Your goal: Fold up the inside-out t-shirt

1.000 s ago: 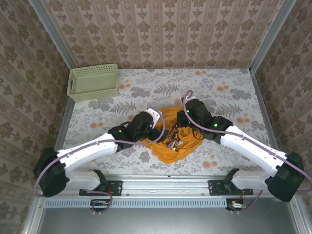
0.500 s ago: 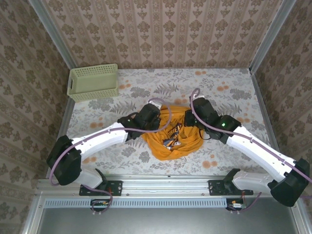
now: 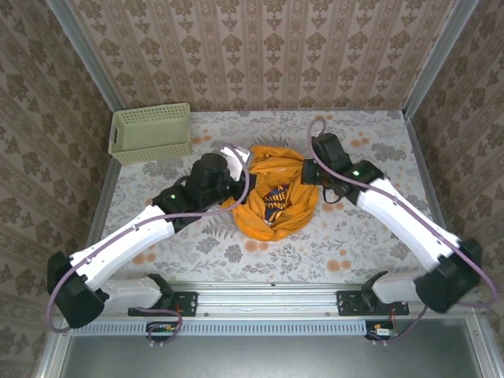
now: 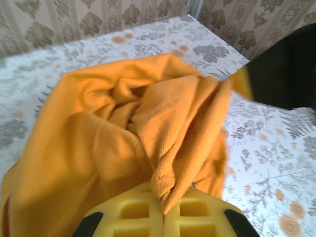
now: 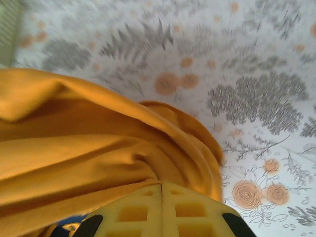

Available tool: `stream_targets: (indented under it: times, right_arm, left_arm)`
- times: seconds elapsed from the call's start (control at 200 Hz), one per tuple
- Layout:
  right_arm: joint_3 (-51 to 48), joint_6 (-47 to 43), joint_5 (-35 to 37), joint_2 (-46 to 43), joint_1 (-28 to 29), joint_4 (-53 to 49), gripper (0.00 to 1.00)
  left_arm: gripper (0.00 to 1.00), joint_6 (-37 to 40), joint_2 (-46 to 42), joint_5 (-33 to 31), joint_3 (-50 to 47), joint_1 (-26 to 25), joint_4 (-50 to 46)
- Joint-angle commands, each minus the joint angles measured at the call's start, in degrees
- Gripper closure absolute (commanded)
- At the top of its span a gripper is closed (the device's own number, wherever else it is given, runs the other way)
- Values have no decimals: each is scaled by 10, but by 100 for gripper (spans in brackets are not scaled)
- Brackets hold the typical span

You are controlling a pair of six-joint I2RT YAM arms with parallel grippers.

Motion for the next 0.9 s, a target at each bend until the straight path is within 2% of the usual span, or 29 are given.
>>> stream_targets:
  times: [0.0,0.105,0.215,0.295,0.38,0.475,0.555,0.765,0.895]
  right_arm:
    - [15,-19,-17,86,-14,16,100]
    - [34,-33,-35,136,-13,51,100]
    - [20,-46,-43,120,4,89,69]
    - [-5,-51,-43,94,29,108,59]
    - [-28,-37,-47,85,56,114,57]
    - [-47,-20,-69,93,84,134,60]
    - [-56,-7,-58,112,101,144,60]
    - [-62,11,15,166,99,155,61]
    - [-50,1,26,193,92,166,61]
  left_arm:
    - [100,-47,29,83,-51,49,17]
    - [100,-72,46,80,-84,80,16]
    - [100,-95,52,78,-110,110,19]
    - [100,-107,50,84,-125,124,28]
    - [100,-111,48,90,-134,130,38]
    - [100,-115,49,94,-137,131,46]
    - [100,-116,50,94,-135,133,46]
    - [100,-114,47,95,-131,134,37]
    - [100,-114,44,97,-132,134,35]
